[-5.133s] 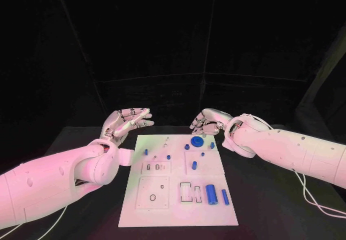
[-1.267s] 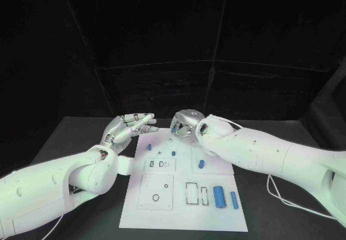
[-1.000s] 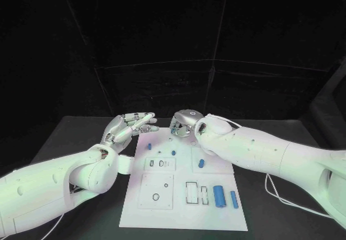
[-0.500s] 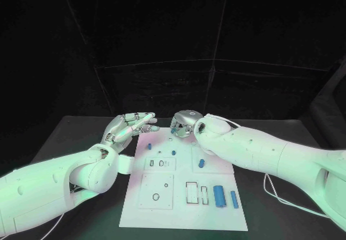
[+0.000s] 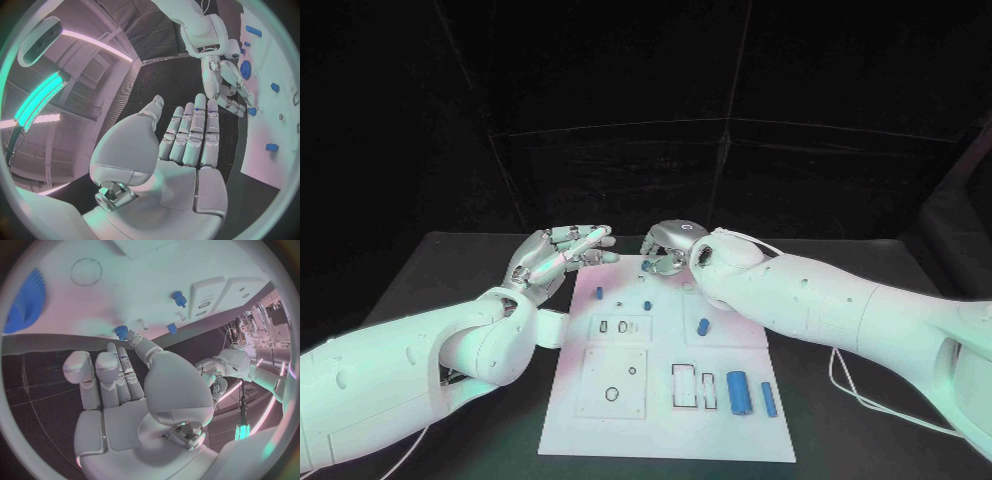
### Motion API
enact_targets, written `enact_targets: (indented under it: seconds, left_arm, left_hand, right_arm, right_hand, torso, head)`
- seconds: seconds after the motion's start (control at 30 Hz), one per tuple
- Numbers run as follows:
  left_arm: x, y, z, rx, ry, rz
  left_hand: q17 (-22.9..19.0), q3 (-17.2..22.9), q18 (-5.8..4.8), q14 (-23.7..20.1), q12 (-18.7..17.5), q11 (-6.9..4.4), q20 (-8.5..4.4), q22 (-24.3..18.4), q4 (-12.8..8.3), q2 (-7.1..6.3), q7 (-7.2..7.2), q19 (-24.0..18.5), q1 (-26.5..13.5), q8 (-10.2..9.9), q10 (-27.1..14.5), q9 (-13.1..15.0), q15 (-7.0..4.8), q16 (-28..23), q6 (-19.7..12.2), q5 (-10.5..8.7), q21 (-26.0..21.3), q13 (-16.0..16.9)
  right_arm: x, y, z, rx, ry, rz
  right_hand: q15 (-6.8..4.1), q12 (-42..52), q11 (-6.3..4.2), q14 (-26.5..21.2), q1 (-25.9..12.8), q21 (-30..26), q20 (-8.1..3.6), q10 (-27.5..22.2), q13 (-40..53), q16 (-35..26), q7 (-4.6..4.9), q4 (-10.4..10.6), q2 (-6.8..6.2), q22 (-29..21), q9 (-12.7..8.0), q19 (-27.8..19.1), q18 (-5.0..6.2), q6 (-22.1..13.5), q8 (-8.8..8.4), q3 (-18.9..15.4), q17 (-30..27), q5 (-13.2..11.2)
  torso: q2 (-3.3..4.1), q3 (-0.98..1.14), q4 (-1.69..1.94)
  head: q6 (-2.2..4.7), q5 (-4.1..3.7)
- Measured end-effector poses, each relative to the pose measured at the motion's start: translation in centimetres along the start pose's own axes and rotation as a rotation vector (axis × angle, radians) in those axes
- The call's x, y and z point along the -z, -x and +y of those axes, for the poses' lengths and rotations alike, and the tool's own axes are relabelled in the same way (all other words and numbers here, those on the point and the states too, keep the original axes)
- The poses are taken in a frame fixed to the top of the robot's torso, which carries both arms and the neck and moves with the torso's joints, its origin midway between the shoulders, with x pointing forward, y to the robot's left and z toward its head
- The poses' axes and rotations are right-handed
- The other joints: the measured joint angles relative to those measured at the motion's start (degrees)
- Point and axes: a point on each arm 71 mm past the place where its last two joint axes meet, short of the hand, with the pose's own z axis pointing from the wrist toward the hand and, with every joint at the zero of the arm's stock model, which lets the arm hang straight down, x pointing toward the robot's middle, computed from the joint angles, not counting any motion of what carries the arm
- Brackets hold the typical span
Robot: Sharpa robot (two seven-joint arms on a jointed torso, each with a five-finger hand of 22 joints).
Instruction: Assemble the parts on the task board
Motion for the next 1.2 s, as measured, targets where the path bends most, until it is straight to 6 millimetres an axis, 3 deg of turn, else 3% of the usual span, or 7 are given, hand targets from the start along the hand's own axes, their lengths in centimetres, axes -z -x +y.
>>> enact_targets:
  seconds: [0.27,0.5,0.57,0.63,0.7,0.83,1.2]
  left_arm:
    - [0.1,0.4,-0.1,-0.003,0.001,-0.005]
    - [0.4,0.9,-0.2,-0.007,0.002,-0.012]
    - [0.4,0.9,-0.2,-0.007,0.002,-0.012]
    - [0.4,0.9,-0.2,-0.007,0.002,-0.012]
    - [0.4,0.9,-0.2,-0.007,0.003,-0.012]
    - [0.3,0.9,-0.2,-0.006,0.003,-0.011]
    - [0.1,0.9,0.0,-0.007,0.004,-0.011]
  left_hand:
    - [-0.01,0.0,-0.01,0.0,0.0,0.0,0.0,0.0,0.0,0.0,0.0,0.0,0.0,-0.04,0.0,0.0,0.0,0.0,0.0,0.0,0.0,0.0]
    - [-0.01,0.0,-0.02,0.0,0.0,0.0,0.0,0.0,0.0,0.0,0.0,0.0,0.0,-0.23,0.0,0.0,0.0,0.0,0.0,0.0,0.0,0.0]
    - [-0.01,0.0,-0.02,0.0,0.0,0.0,0.0,0.01,0.0,0.0,0.0,0.0,0.0,-0.23,0.0,0.0,0.0,0.0,0.0,0.0,0.0,0.0]
    - [-0.02,0.0,-0.02,0.0,-0.07,0.0,0.0,-0.01,0.0,0.0,0.0,0.0,0.0,-0.23,0.0,0.0,0.0,0.0,0.0,0.0,-0.15,0.0]
    - [-0.02,0.0,-0.01,0.0,-0.21,0.0,0.0,-0.05,0.0,0.0,0.0,0.0,0.0,-0.23,0.0,0.0,0.0,0.0,0.0,0.0,-0.22,0.01]
    - [-0.02,0.0,-0.02,0.0,-0.21,0.0,0.0,-0.04,0.0,0.0,0.0,0.0,0.0,-0.23,0.0,0.0,0.0,0.0,0.0,0.0,-0.22,0.01]
    - [-0.02,0.0,-0.02,0.0,-0.21,0.0,0.0,-0.04,0.0,0.0,0.0,0.0,0.0,-0.23,0.0,0.0,0.0,0.0,0.0,0.0,-0.22,0.01]
  right_arm:
    - [2.5,1.2,-1.9,-0.032,-0.002,-0.042]
    - [5.6,4.7,-6.0,-0.106,-0.092,-0.072]
    - [6.3,5.1,-7.0,-0.123,-0.123,-0.064]
    - [7.1,5.3,-8.3,-0.144,-0.166,-0.041]
    - [7.6,5.2,-9.2,-0.158,-0.2,-0.016]
    - [8.0,5.0,-10.1,-0.179,-0.241,0.032]
    - [7.0,3.9,-9.5,-0.202,-0.251,0.117]
  right_hand:
    - [0.05,3.22,-0.57,0.56,-0.2,0.91,-0.22,4.24,0.6,1.98,0.21,1.62,-0.2,2.74,0.34,2.01,0.0,1.32,0.23,-1.12,2.65,1.8]
    - [-1.87,13.01,-3.36,1.23,-4.35,3.8,-2.16,17.68,6.45,6.38,-1.71,5.88,-4.34,8.45,0.21,6.31,0.0,-1.2,0.23,-7.81,8.45,1.8]
    - [-2.39,19.8,-3.76,1.33,-4.0,4.75,-2.76,17.76,12.59,9.02,-1.97,7.63,-4.67,10.45,0.26,7.72,0.0,-2.84,0.3,-11.78,12.09,2.47]
    - [-2.39,24.88,-3.66,1.33,-3.38,5.21,-2.91,16.08,17.39,10.67,-1.83,9.12,-4.55,11.37,0.32,8.18,-0.08,-3.72,0.52,-14.54,14.45,2.55]
    - [-1.99,37.95,-3.49,1.26,-0.61,5.57,-2.13,12.01,30.92,13.37,-1.63,12.23,-2.34,12.36,0.42,8.96,-0.94,-5.13,1.31,-19.37,18.34,3.13]
    - [-1.83,49.43,-2.94,1.21,1.94,5.92,-1.9,10.58,43.6,15.67,-0.93,14.97,-2.11,13.28,0.42,9.19,-0.92,-5.84,2.38,-23.82,22.07,3.15]
    - [-1.83,61.48,-2.67,1.22,5.51,7.11,-1.42,15.18,57.22,18.75,-0.93,15.64,-0.19,15.91,0.47,10.68,-0.91,-5.83,4.0,-25.78,26.93,4.65]
  torso:
    - [-0.05,0.03,-0.15]
    - [-0.25,0.03,-0.72]
    - [-0.28,0.04,-0.93]
    - [-0.31,0.06,-1.07]
    - [-0.31,0.09,-1.17]
    - [-0.27,0.14,-1.18]
    - [-0.14,0.2,-1.08]
  head:
    - [0.22,0.01]
    - [0.39,0.04]
    - [0.47,0.08]
    - [0.48,0.13]
    - [0.49,0.16]
    - [0.42,0.09]
    - [-0.01,-0.01]
